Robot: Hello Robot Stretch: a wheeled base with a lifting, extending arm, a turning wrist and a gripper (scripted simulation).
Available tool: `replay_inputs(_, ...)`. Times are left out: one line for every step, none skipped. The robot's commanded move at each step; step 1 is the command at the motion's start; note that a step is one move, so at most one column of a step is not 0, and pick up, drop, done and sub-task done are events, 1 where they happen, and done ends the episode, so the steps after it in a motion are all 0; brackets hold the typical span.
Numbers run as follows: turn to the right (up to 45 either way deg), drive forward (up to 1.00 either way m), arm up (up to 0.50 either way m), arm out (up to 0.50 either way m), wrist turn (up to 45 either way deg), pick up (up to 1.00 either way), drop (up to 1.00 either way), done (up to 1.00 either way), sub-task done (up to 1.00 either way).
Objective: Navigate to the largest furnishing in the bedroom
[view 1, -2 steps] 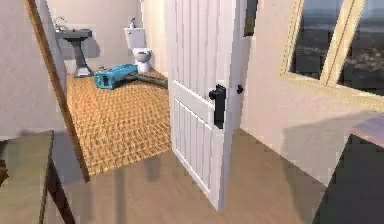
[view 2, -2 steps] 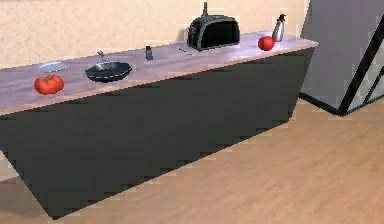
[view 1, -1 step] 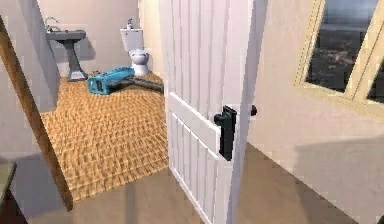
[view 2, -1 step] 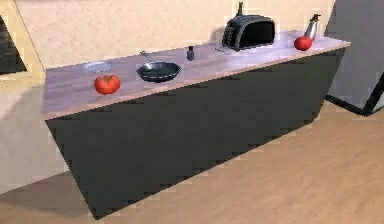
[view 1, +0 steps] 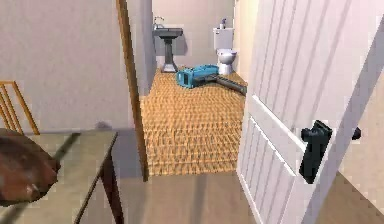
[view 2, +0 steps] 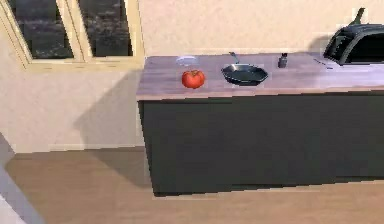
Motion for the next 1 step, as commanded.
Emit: replay_inputs(0.0, 1.0, 0.0, 0.0, 0.0, 0.0, 0.0, 0.0, 0.0)
